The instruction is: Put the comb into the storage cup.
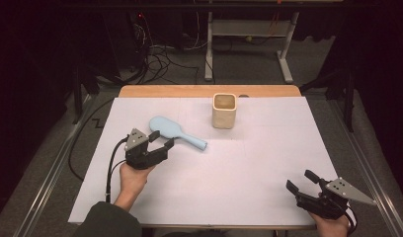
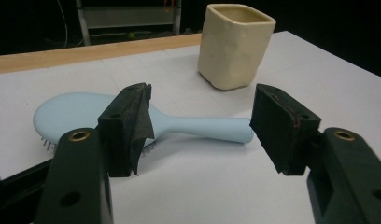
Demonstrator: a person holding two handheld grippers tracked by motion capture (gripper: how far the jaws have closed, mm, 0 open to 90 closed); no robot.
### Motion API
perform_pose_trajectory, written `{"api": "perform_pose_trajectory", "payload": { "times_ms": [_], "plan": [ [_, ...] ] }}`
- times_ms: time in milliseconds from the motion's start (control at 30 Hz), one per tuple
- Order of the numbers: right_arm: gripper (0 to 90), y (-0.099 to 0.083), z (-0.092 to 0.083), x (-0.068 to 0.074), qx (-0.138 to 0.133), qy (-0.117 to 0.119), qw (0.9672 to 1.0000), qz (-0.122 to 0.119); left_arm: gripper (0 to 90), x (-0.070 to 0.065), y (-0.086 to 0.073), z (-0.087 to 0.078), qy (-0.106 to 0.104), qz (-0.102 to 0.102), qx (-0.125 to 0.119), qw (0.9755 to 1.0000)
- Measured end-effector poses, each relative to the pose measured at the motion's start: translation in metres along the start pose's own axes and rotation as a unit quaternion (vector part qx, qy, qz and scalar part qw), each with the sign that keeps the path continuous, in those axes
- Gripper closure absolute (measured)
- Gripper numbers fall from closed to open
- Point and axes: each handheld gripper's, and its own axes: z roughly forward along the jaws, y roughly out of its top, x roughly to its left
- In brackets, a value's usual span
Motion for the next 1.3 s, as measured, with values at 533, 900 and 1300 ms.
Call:
{"api": "perform_pose_trajectory", "payload": {
  "times_ms": [533, 900, 1300],
  "plan": [
    [20.8, 0.000, 0.000, 0.000, -0.002, 0.001, 1.0000, 0.000, 37.9, -0.006, 0.012, 0.022, -0.008, 0.013, 0.011, 0.9998],
    [20.8, 0.000, -0.001, 0.000, -0.003, 0.005, 1.0000, -0.001, 37.6, -0.014, 0.021, 0.037, -0.014, 0.025, 0.019, 0.9994],
    [20.8, 0.000, 0.000, 0.001, -0.002, 0.004, 1.0000, -0.004, 37.3, -0.019, 0.034, 0.053, -0.014, 0.032, 0.029, 0.9990]
  ]
}}
